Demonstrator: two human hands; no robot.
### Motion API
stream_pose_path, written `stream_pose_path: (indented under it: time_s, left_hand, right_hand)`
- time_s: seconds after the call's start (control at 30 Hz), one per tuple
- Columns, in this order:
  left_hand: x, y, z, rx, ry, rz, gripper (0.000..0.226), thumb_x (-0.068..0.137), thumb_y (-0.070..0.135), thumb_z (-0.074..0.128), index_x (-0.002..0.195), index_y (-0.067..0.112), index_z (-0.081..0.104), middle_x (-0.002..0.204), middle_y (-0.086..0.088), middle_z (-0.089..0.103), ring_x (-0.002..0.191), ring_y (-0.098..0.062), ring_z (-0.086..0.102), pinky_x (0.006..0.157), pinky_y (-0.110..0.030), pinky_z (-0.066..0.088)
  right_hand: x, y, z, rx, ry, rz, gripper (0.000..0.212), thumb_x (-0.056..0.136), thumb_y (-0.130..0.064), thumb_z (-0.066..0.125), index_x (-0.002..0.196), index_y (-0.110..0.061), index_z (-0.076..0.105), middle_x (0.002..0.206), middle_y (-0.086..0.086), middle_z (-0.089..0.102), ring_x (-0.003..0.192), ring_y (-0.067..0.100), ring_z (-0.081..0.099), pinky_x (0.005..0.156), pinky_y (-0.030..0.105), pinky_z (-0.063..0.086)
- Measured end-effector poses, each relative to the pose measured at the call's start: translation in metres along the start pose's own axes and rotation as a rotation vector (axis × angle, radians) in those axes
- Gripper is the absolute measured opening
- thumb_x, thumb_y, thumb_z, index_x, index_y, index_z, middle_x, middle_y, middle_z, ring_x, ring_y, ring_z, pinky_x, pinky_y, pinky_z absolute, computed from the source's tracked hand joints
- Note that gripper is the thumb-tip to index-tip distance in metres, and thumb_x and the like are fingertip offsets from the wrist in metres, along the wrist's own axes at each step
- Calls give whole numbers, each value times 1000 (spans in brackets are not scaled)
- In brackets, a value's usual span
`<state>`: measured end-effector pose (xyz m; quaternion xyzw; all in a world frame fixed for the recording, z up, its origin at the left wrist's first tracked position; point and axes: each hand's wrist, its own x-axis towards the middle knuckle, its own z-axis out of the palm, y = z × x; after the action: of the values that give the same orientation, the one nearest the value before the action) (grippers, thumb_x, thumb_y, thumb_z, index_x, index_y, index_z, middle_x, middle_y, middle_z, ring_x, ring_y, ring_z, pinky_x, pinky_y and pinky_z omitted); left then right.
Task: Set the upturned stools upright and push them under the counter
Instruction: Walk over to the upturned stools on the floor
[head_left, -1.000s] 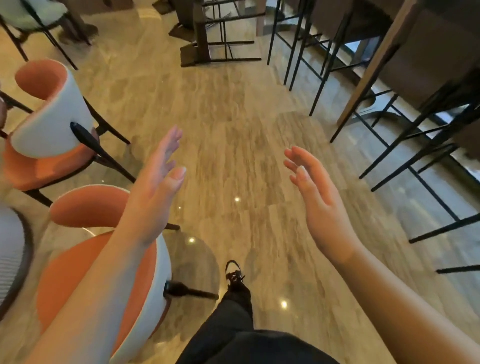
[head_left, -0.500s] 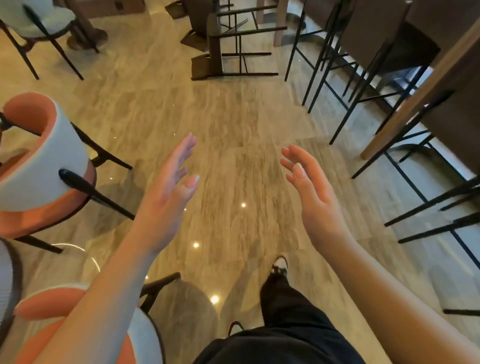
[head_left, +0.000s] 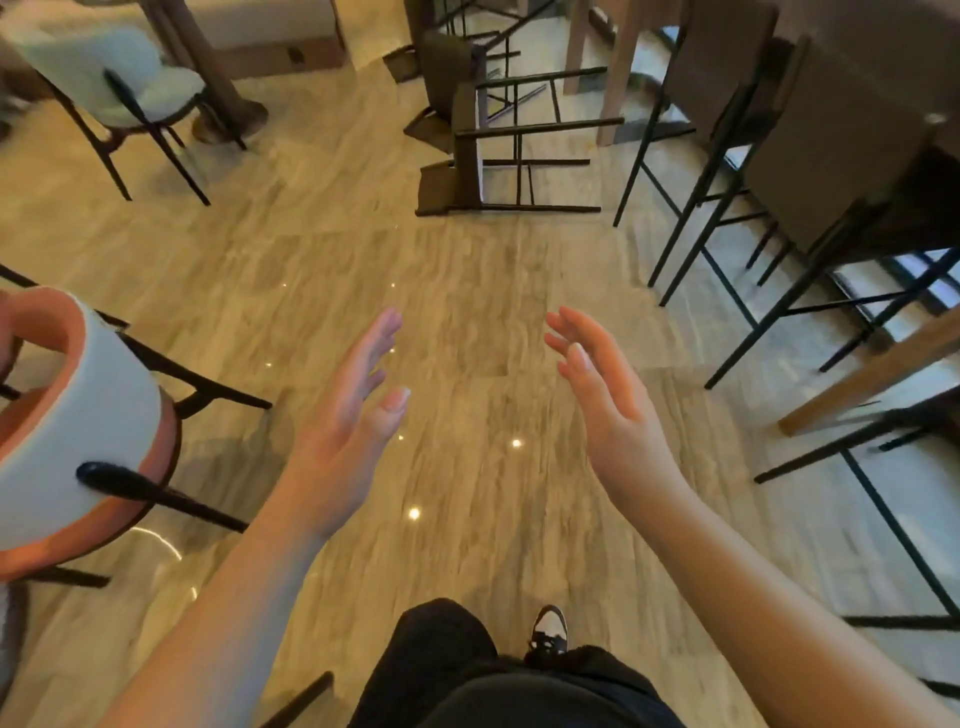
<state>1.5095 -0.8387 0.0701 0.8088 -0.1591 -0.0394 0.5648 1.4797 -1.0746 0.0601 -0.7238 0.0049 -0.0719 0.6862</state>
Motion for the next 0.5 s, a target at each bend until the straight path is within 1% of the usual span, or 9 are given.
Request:
stream_pose_path:
  time_s: [0.07, 0.13, 0.23, 0.3, 0.37, 0.43, 0.47, 0.5]
  left_hand:
    - [32, -4, -4, -21, 76, 19, 60, 97, 48, 45, 153, 44, 24, 152, 24, 39, 142, -2, 36, 107, -33, 32]
    - [62, -11, -11, -16, 169, 64, 59, 97, 42, 45, 154, 37, 28, 148, 18, 47, 137, -9, 45, 102, -31, 37]
    - [113, -30, -28, -32, 230, 71, 59, 98, 41, 46, 154, 27, 32, 146, 13, 50, 135, -12, 48, 103, -31, 40]
    - [149, -47, -41, 5, 207, 53, 60, 98, 42, 45, 154, 27, 30, 147, 17, 48, 139, -8, 43, 109, -28, 38]
    - [192, -68, -60, 30, 188, 31, 61, 98, 44, 43, 155, 30, 28, 149, 23, 44, 142, -2, 36, 113, -21, 31]
    - [238, -88, -84, 27, 168, -1, 60, 98, 48, 43, 155, 36, 26, 150, 29, 39, 142, 5, 31, 110, -12, 27]
    - [261, -96, -97, 27, 151, -28, 60, 97, 51, 43, 154, 40, 25, 150, 31, 37, 142, 7, 29, 109, -9, 26]
    - [281, -102, -111, 17, 136, -62, 61, 96, 56, 43, 152, 45, 24, 151, 32, 36, 142, 8, 28, 109, -10, 25]
  right_hand:
    - [35, 6, 1, 12, -31, 1, 51, 96, -54, 42, 143, -34, 43, 138, -22, 52, 130, 0, 46, 101, 14, 39]
    - [69, 11, 6, 19, -52, 3, 51, 96, -53, 43, 144, -35, 41, 139, -22, 51, 131, 0, 46, 101, 13, 39]
    - [127, 23, 17, 42, -40, 3, 53, 97, -46, 46, 147, -33, 34, 142, -21, 49, 131, 0, 45, 97, 10, 40]
    - [173, 30, 27, 52, -45, 22, 53, 98, -43, 47, 148, -32, 33, 141, -21, 50, 131, 0, 46, 94, 8, 41]
    - [226, 39, 41, 26, -49, 11, 55, 97, -46, 47, 148, -32, 33, 142, -21, 49, 131, -1, 46, 94, 8, 40]
    - [282, 47, 61, -15, -78, 10, 57, 97, -51, 47, 149, -33, 33, 143, -22, 47, 131, -2, 44, 97, 9, 40]
    - [308, 49, 72, -20, -96, 40, 57, 96, -52, 46, 149, -34, 32, 143, -23, 47, 132, -4, 43, 98, 10, 40]
    - [331, 48, 84, -3, -109, 77, 57, 96, -54, 45, 148, -35, 33, 143, -24, 47, 132, -5, 42, 98, 12, 40]
